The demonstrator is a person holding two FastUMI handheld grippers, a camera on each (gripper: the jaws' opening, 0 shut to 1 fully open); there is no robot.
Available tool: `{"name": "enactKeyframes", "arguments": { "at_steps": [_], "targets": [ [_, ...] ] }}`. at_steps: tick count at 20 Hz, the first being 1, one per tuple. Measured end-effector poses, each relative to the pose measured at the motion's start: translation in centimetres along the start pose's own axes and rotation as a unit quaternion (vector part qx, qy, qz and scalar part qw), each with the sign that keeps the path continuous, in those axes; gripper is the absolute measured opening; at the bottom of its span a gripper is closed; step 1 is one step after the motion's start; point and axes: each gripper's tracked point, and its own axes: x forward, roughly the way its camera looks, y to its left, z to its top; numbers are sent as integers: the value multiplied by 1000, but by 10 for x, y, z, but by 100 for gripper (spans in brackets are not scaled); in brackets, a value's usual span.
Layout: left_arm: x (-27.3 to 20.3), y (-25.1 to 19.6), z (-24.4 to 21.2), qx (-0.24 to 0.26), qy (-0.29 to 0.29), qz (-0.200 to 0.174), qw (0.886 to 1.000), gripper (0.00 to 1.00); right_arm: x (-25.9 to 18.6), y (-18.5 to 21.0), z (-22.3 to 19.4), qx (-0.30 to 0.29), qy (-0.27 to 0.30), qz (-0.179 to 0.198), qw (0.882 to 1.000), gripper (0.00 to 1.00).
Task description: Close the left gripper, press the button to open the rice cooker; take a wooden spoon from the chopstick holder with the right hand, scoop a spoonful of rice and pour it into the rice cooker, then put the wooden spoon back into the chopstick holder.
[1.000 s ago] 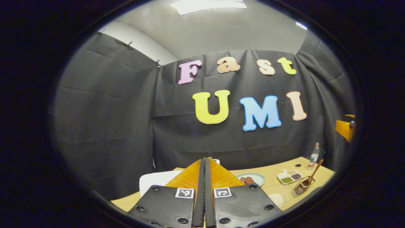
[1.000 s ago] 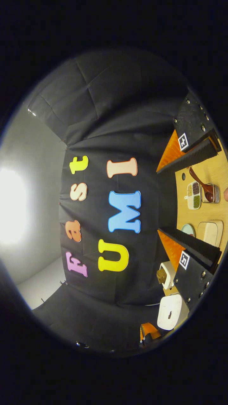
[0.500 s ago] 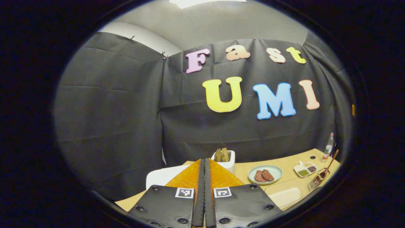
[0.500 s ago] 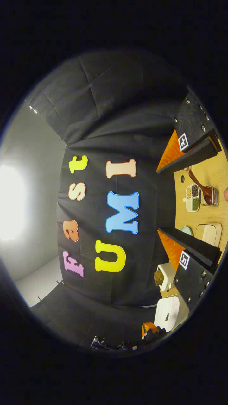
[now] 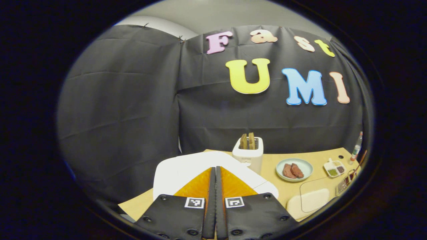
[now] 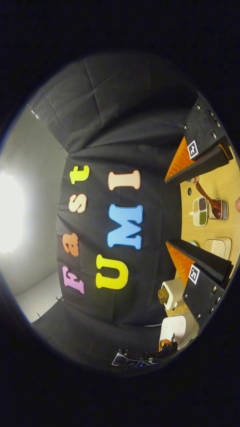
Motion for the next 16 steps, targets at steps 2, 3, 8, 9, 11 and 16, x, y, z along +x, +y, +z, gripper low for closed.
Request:
{"name": "enactKeyframes", "arguments": {
  "at_steps": [2,3,8,9,11,16],
  "targets": [
    [4,-2,-14,4,17,-1,1000,9,0,-2,-2,2,4,-2,1000,99],
    [6,-2,-19,4,26,-1,1000,9,1,-2,-4,2,6,-3,1000,99],
    [7,-4,-34,1,43,2,999,6,2,-4,-7,-2,9,-3,1000,99],
    [7,-3,-35,2,46,2,999,9,3,-4,-8,-3,10,-2,1000,99],
    [8,-3,-36,-1,41,6,999,9,3,-6,-10,-2,13,-2,1000,99],
    [8,-4,-45,-21,71,-2,997,9,1,-7,-13,9,13,-2,1000,99]
  ]
}}
